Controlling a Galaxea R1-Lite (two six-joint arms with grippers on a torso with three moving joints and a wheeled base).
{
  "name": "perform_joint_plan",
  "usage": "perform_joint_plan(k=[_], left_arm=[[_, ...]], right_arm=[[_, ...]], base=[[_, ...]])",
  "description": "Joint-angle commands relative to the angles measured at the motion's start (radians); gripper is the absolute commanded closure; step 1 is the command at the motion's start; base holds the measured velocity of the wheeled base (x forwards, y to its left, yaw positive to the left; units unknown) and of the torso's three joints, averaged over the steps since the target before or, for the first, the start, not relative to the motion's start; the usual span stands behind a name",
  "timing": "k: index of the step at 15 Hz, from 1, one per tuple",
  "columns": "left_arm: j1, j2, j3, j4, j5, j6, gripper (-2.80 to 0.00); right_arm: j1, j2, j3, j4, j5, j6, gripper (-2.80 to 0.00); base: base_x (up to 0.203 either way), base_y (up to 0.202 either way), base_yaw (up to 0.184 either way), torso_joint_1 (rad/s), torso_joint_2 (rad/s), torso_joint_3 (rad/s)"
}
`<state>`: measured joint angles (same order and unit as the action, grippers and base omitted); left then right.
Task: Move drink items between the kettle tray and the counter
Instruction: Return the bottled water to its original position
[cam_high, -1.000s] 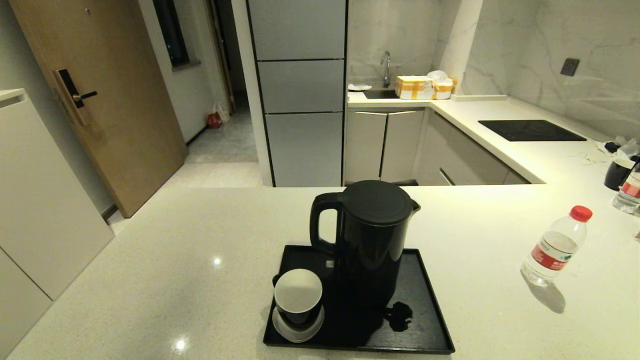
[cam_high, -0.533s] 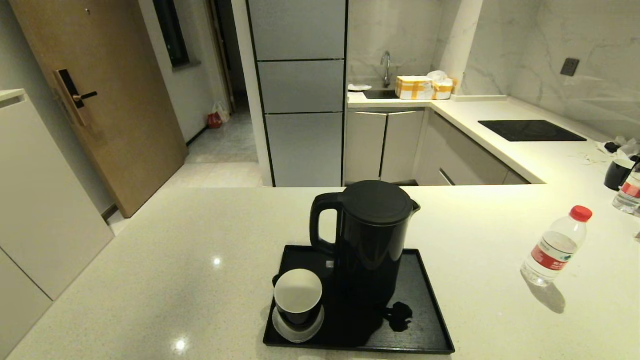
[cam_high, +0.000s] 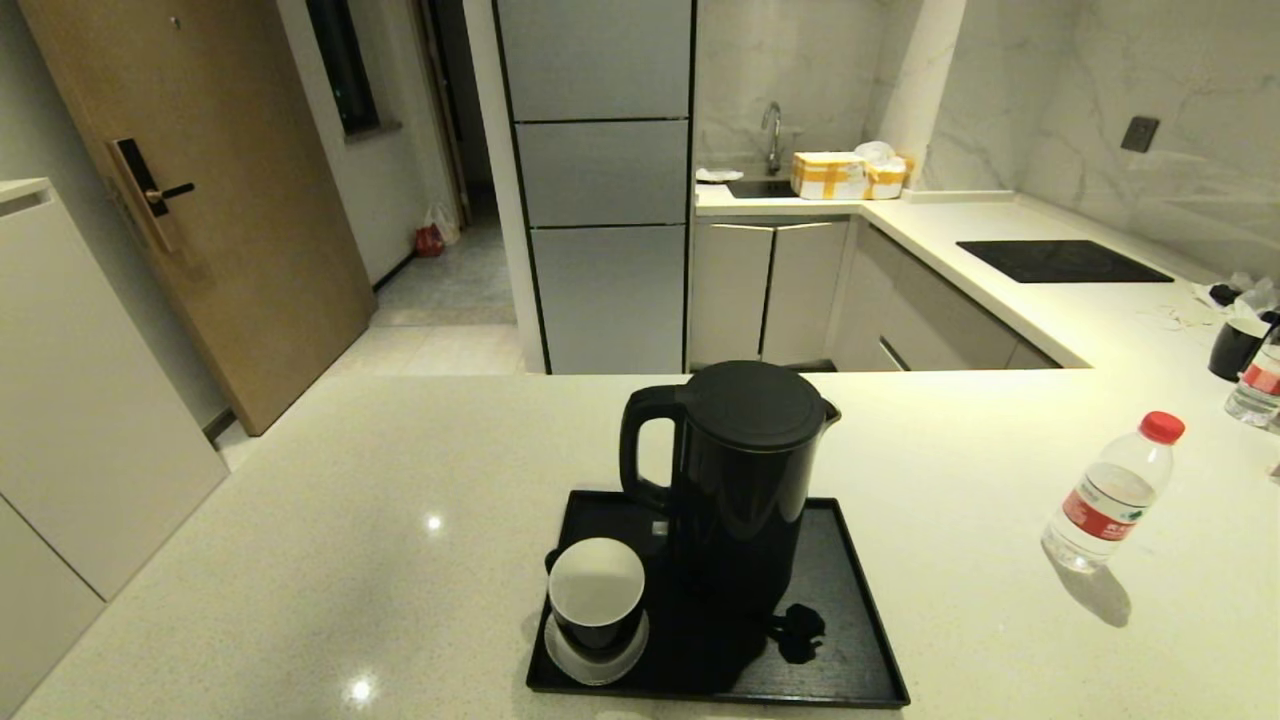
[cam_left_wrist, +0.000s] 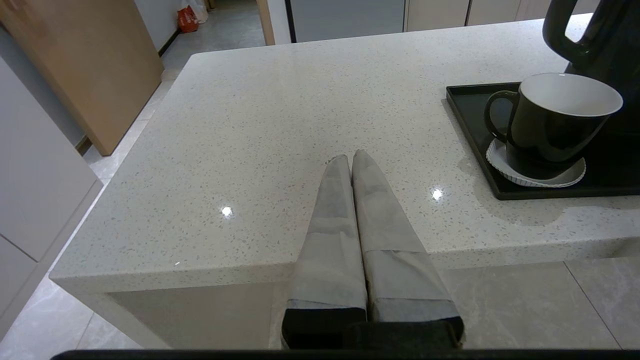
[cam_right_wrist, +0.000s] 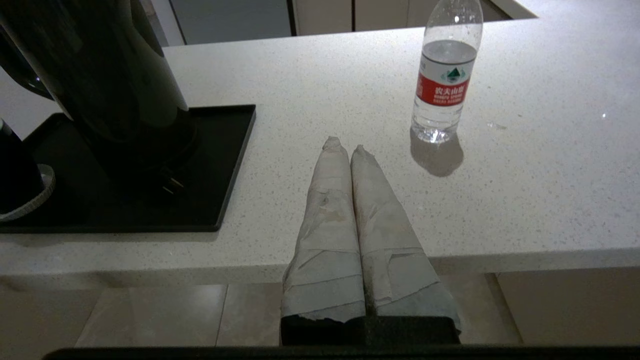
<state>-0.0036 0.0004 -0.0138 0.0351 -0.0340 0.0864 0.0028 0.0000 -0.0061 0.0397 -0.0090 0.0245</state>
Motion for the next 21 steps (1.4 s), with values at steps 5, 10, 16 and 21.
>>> perform_joint_plan(k=[5,10,16,21], left_arm=[[0.001,0.0,0.0,0.0,0.0,0.001,0.0],[0.001,0.0,0.0,0.0,0.0,-0.001,0.0],[0.001,-0.001,0.0,0.0,0.0,-0.001,0.0],[0.001,0.0,0.0,0.0,0.0,-0.001,0.0]], right_arm=[[0.001,0.17,-0.253,0.054,0.002,0.086,0.0],[0.001,0.576,-0.704,0.431,-0.053,0.22,0.0],[-0.008,1.072,-0.539,0.248,-0.179,0.337,0.0],[-0.013,1.515,-0.508,-0.067,-0.322,0.406,-2.8]], base=[[0.0,0.0,0.0,0.0,0.0,0.0],[0.0,0.0,0.0,0.0,0.0,0.0],[0.0,0.0,0.0,0.0,0.0,0.0],[0.0,0.0,0.0,0.0,0.0,0.0]])
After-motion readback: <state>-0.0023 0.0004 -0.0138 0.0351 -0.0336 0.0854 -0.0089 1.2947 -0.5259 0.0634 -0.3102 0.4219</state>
